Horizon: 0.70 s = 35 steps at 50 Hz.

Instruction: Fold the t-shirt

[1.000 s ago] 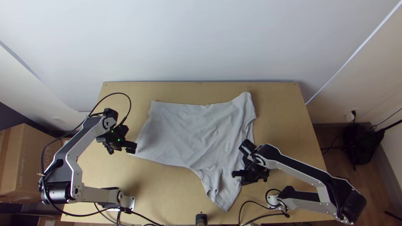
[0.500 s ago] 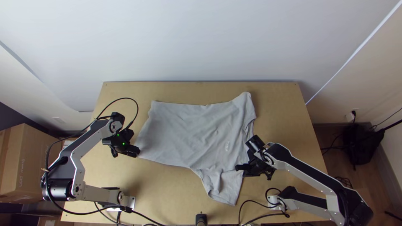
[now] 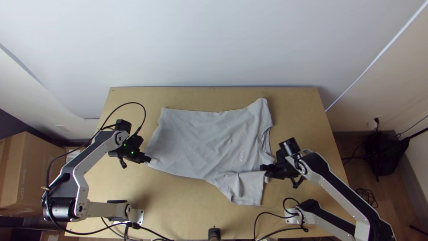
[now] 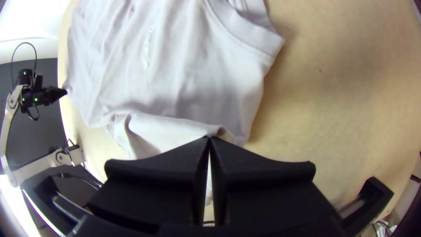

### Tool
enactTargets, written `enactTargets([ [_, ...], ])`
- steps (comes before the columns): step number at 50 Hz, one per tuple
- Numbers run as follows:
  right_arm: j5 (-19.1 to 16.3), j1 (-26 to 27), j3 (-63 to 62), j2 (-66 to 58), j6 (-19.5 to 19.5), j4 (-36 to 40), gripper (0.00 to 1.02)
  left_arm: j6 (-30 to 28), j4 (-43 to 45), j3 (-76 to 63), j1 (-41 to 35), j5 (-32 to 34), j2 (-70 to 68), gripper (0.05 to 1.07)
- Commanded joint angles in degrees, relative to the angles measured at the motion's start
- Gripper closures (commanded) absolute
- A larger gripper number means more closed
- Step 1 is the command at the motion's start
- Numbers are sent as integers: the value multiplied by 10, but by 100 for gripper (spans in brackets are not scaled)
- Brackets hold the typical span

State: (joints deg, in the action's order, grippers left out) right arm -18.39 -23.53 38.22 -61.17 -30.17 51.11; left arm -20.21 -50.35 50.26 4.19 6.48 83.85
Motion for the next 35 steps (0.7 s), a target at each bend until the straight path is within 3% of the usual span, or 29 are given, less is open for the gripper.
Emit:
enactTargets([
  [1,6,38,26,22,24,4,100,-2,3,1,1,14,-44,104],
  [12,6,95,62,39,37,-18,100,119,24,56,-9,15,-113,104],
  [29,13,106,239,-38,34,-91,100,293,94,168,-23,0,-200,104],
  [35,33,129,332,-101,63,-88,100,309,98,244,-22,-33,-175,104],
])
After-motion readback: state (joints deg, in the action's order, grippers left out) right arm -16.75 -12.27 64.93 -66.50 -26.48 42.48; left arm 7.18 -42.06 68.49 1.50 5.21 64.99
